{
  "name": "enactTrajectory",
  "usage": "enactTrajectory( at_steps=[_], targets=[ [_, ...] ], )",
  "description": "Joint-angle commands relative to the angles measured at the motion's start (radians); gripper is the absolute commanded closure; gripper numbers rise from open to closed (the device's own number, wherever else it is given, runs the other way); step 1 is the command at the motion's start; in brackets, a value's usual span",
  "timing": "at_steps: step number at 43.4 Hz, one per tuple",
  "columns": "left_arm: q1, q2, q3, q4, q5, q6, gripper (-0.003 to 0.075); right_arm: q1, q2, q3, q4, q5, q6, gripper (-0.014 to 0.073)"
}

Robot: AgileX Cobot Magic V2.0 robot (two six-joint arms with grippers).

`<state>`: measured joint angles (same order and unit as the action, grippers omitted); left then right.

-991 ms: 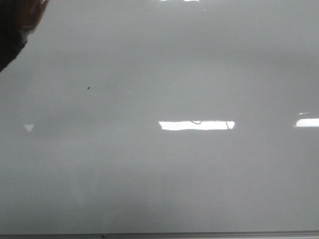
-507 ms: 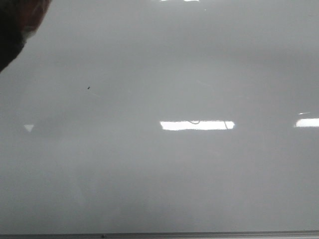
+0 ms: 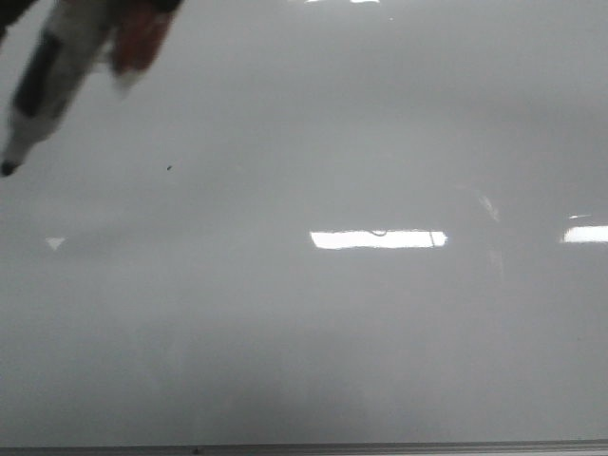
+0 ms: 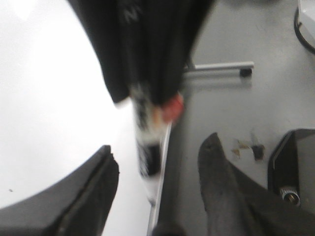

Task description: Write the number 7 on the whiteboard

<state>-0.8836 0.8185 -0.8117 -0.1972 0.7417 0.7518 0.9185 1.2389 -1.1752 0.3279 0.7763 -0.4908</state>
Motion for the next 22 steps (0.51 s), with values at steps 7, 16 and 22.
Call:
enactTrajectory(
  at_steps=[7,16,22],
  targets=[
    [-0.007,-0.228,0.116,-0.022,-0.086,-0.115,0.0499,-0.196,-0.245,0.181,0.013,-0.258,0.055,0.0651],
    [-0.007,-0.385,0.229,-0.122,-0.098,-0.135,0.0739,-0.327,-0.385,0.369,0.033,-0.41,0.095,0.0651],
    [-0.007,-0.42,0.256,-0.177,-0.104,-0.135,0.0741,-0.341,-0.406,0.433,0.065,-0.473,0.095,0.0651]
  ],
)
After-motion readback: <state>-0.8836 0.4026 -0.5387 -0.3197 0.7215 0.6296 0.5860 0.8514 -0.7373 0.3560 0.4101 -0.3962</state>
